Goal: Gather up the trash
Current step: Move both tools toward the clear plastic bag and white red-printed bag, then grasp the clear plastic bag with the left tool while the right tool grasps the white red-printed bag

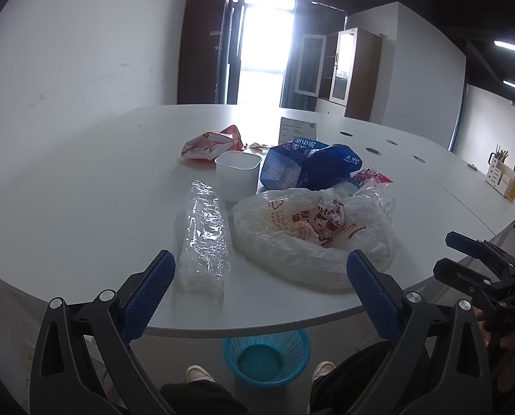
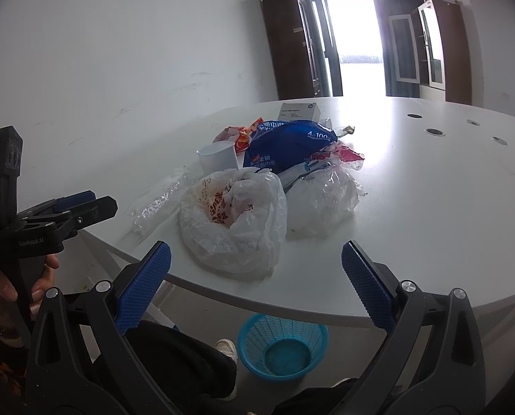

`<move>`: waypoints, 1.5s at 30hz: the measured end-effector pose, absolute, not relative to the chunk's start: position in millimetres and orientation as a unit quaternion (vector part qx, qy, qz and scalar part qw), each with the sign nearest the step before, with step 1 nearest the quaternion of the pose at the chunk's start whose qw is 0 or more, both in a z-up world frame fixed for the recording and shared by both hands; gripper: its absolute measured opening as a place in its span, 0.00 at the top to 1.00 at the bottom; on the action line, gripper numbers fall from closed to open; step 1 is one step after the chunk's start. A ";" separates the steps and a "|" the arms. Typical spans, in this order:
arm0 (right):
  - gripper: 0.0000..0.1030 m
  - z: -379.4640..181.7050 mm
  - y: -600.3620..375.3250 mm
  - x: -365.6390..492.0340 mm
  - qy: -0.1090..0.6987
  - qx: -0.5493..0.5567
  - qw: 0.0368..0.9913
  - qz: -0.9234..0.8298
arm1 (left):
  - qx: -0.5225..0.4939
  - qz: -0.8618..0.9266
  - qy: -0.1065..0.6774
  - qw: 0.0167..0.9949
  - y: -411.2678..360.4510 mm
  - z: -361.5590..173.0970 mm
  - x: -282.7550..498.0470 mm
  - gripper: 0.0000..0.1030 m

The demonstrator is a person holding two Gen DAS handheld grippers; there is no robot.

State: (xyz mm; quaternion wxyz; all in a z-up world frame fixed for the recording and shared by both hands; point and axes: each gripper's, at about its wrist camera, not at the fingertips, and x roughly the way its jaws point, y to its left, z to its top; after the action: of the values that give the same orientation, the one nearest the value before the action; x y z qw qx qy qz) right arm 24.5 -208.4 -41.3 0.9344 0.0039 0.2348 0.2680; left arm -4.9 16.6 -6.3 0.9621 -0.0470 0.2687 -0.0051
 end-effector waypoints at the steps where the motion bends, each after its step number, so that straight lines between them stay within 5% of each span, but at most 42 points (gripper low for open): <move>1: 0.08 -41.4 -208.2 24.9 0.236 0.005 0.934 0.268 | -0.047 -0.004 0.270 0.962 17.2 -6.5 -4.5 0.06; 14: 0.08 -54.3 -199.2 43.0 0.259 0.022 0.930 0.261 | -0.082 0.018 0.290 0.953 40.7 -29.7 18.8 0.07; 24: 0.16 -60.5 -181.1 83.3 0.285 0.019 0.918 0.275 | -0.073 0.035 0.315 0.946 40.5 -52.7 39.1 0.18; 32: 0.41 -76.3 -169.3 104.3 0.320 0.023 0.900 0.296 | -0.071 0.037 0.321 0.944 40.6 -62.7 47.7 0.34; 35: 0.57 -79.1 -165.8 102.2 0.321 0.015 0.897 0.303 | -0.071 0.043 0.323 0.943 40.2 -67.4 49.3 0.54; 37: 0.75 -78.9 -164.6 99.7 0.317 0.011 0.898 0.304 | -0.070 0.044 0.317 0.945 40.5 -67.3 47.4 0.60; 39: 0.84 -77.7 -165.3 96.0 0.312 0.008 0.902 0.300 | -0.069 0.038 0.314 0.946 40.3 -65.4 44.1 0.63; 45: 0.91 -66.3 -173.8 79.9 0.289 0.014 0.908 0.303 | -0.070 0.038 0.285 0.955 40.6 -45.1 26.4 0.66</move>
State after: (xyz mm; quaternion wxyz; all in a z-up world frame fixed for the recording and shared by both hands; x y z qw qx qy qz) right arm 79.9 -173.8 -66.3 0.9081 0.0135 0.2891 0.3025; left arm 26.4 40.6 -45.1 0.9551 -0.0705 0.2853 0.0376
